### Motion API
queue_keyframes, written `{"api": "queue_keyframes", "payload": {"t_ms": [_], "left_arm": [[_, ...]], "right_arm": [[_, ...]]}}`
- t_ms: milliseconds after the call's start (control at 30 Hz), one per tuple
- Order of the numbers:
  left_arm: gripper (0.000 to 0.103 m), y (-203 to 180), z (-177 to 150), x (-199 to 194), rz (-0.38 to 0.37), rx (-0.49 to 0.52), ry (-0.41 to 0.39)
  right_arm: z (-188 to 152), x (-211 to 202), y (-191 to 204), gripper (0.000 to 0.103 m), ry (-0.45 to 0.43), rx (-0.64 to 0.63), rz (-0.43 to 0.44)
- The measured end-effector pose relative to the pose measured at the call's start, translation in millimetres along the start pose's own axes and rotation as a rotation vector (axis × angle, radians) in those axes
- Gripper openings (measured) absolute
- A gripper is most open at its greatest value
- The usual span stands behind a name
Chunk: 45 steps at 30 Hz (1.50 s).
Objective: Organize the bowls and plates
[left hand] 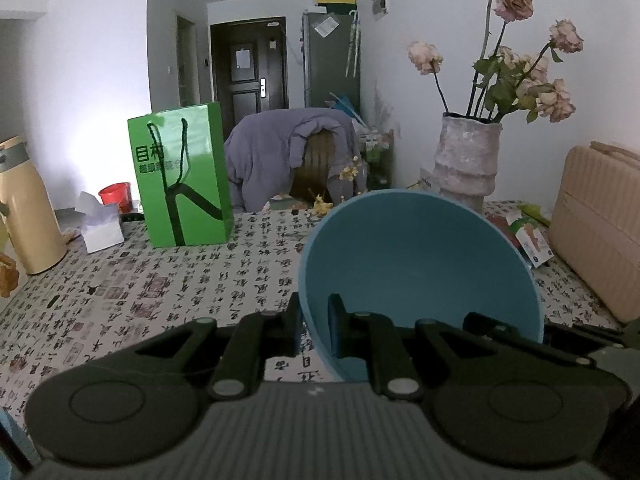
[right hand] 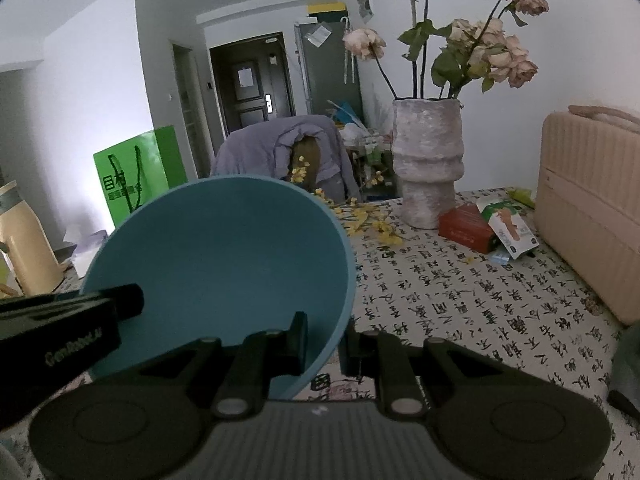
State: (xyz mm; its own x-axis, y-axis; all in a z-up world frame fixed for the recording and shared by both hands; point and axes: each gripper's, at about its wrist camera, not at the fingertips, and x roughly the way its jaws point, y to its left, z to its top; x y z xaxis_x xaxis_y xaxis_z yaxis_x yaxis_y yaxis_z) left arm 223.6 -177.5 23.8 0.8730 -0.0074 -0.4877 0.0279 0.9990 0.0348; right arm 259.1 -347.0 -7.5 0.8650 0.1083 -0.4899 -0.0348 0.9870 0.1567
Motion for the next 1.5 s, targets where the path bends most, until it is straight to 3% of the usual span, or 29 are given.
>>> {"api": "queue_keyframes", "payload": {"t_ms": [1500], "left_arm": [[0.013, 74, -26, -54, 0.058, -0.087, -0.03]], "right_arm": [[-12, -40, 73, 0.015, -0.02, -0.087, 0.084]]}}
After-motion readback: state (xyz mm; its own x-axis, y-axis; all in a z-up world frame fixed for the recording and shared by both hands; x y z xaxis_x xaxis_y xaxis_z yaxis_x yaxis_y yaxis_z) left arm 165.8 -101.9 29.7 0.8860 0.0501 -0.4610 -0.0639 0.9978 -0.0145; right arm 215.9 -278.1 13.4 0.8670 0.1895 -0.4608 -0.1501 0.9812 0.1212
